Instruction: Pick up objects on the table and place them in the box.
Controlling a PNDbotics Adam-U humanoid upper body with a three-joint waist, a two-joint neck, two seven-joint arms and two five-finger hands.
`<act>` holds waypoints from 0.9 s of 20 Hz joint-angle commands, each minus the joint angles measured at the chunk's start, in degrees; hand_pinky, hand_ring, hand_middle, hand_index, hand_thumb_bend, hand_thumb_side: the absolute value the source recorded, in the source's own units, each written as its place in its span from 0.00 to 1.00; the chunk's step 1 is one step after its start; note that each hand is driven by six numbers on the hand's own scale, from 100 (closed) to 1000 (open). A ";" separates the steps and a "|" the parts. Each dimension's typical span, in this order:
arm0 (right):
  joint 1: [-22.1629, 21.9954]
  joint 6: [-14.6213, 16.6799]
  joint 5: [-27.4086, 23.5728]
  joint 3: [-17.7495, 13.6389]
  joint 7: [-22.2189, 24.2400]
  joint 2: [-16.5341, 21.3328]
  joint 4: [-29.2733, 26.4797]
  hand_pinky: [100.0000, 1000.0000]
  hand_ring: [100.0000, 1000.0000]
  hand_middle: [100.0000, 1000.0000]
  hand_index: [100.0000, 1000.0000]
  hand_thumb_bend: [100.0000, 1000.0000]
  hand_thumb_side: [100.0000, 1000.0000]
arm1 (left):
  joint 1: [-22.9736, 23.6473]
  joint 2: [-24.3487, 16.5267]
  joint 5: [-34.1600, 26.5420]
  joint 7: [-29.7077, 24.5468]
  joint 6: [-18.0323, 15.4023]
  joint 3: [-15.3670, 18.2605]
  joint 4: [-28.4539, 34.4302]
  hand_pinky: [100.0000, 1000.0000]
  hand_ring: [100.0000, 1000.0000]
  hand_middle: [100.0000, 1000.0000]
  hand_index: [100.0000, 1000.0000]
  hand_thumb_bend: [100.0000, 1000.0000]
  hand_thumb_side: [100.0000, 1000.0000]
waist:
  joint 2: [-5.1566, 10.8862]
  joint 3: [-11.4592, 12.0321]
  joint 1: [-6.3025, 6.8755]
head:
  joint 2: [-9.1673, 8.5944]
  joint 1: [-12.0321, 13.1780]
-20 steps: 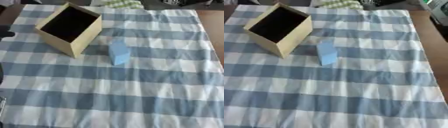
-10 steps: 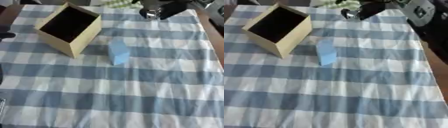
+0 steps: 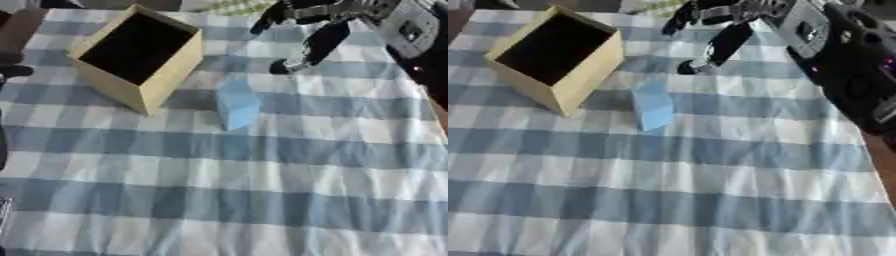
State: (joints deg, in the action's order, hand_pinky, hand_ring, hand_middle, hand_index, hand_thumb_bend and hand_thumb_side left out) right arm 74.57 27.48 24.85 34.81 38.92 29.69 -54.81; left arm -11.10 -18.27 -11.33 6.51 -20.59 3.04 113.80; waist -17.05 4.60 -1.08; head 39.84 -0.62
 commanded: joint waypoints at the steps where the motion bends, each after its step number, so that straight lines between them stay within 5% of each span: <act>1: 1.52 3.31 -0.27 -0.24 6.99 -0.42 0.33 0.87 0.90 0.85 0.98 0.25 0.60 | -0.40 -0.94 -0.34 -0.33 0.06 0.13 0.80 0.59 0.62 0.70 0.75 0.01 0.75 | 0.97 0.08 0.31 | 0.56 0.14; 8: 0.88 -0.32 -2.23 -0.82 12.60 -2.29 -0.46 0.88 0.89 0.84 0.99 0.19 0.54 | -0.47 -0.51 -0.44 -0.62 0.44 0.03 0.80 0.59 0.62 0.70 0.75 0.01 0.75 | 0.75 0.30 0.33 | 0.73 0.20; 18: -0.09 -2.99 -6.90 2.16 13.05 -1.77 -5.10 0.88 0.89 0.85 1.00 0.15 0.59 | -0.37 -0.28 -0.34 -0.92 0.97 0.03 0.80 0.59 0.62 0.70 0.75 0.01 0.76 | 0.73 0.31 0.13 | 1.02 0.52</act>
State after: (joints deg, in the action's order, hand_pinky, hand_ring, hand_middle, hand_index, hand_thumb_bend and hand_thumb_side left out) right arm 73.52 19.60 18.99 37.13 46.80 26.26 -58.11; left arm -11.12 -18.14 -11.45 5.66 -19.70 3.01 113.79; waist -17.38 4.94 -1.16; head 40.32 -0.28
